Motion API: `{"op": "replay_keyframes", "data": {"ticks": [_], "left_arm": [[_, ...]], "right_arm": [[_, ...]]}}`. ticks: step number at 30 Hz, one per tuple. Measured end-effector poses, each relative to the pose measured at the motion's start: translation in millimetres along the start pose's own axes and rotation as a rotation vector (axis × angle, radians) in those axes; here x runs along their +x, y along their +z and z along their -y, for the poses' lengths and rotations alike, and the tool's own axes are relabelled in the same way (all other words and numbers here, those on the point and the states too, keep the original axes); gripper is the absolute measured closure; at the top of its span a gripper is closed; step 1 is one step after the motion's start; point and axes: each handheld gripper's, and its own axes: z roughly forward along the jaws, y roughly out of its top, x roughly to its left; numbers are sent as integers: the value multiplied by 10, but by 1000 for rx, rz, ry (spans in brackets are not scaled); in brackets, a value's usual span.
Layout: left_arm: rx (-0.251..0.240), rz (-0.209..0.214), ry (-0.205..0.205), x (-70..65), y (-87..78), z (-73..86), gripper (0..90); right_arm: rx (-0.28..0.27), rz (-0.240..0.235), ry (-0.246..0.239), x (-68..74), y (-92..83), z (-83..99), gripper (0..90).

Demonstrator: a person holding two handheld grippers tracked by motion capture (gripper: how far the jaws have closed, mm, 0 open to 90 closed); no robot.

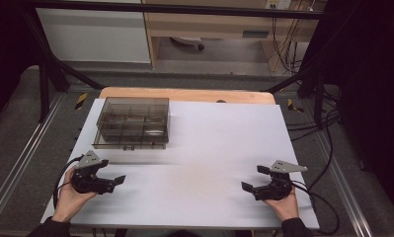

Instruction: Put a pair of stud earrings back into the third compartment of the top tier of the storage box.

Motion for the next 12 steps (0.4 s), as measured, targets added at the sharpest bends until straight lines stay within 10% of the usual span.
{"op": "replay_keyframes", "data": {"ticks": [12], "left_arm": [[-3,-20,-16,106,15,160,81]], "right_arm": [[7,0,0,-2,11,3,12]]}}
